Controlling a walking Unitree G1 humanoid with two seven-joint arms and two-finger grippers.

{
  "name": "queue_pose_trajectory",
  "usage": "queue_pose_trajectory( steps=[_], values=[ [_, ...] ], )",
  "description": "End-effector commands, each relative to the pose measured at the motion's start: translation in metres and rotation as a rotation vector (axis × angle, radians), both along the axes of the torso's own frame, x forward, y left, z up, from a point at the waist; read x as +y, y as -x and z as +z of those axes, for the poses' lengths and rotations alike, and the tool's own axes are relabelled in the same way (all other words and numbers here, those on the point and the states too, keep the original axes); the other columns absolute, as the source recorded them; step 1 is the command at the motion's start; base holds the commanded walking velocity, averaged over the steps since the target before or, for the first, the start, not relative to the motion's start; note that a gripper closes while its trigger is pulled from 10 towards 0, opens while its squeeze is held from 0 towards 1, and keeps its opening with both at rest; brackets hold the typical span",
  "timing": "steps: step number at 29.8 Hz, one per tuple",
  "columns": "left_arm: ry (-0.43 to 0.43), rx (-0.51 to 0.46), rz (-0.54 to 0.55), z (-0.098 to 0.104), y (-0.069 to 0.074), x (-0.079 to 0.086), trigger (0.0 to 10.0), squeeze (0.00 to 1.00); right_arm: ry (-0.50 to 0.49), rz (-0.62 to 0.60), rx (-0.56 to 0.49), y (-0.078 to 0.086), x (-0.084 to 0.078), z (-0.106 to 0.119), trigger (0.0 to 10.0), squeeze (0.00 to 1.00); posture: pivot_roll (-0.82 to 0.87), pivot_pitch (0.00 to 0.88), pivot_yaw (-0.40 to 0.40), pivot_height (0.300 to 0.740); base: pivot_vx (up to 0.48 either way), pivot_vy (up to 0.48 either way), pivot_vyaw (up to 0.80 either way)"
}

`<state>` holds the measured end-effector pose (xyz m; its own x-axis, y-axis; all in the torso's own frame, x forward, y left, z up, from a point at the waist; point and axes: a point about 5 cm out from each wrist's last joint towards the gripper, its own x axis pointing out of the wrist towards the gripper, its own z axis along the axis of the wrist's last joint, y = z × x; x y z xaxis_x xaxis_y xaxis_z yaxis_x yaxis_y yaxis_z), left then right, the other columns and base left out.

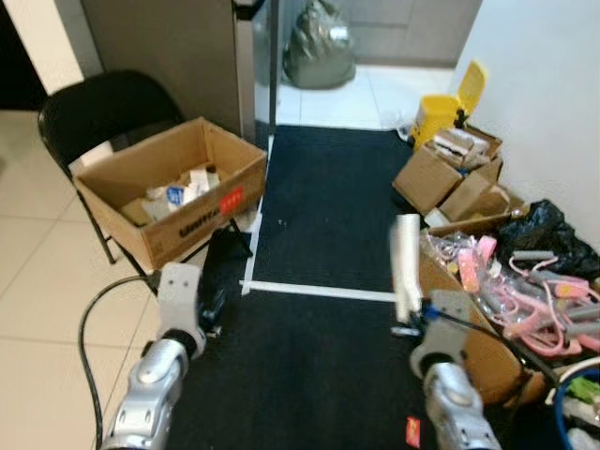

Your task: Picking trash to rubbish bin

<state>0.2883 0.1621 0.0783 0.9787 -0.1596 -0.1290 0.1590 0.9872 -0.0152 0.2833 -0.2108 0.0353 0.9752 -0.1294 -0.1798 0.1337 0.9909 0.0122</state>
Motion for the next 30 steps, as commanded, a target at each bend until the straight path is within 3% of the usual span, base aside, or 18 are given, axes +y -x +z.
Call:
queue_pose_trajectory(
  steps=[1,8,23,30],
  values=[
    [-0.003,0.020,-0.005,-0.0046,0.0034,-0.0001,10.0,0.00,0.003,-0.021,0.008,0.0035,-0.0067,-0.0020,10.0,0.00,-0.02,0.116,0.013,0.740,0.289,0.000,0.00],
    [-0.002,0.022,-0.009,-0.0049,0.0041,-0.0008,10.0,0.00,0.003,-0.025,0.013,0.0039,-0.0078,-0.0028,10.0,0.00,-0.02,0.121,0.013,0.740,0.287,0.000,0.00],
    [0.002,0.021,-0.014,-0.0040,0.0028,-0.0020,10.0,0.00,0.003,-0.033,0.023,0.0048,-0.0088,-0.0047,10.0,0.00,-0.02,0.125,0.013,0.740,0.288,0.000,-0.63],
    [0.003,0.021,-0.017,-0.0040,0.0027,-0.0027,10.0,0.00,0.006,-0.030,0.022,0.0048,-0.0082,-0.0047,10.0,0.00,-0.02,0.125,0.013,0.740,0.287,0.000,0.00]
  ],
)
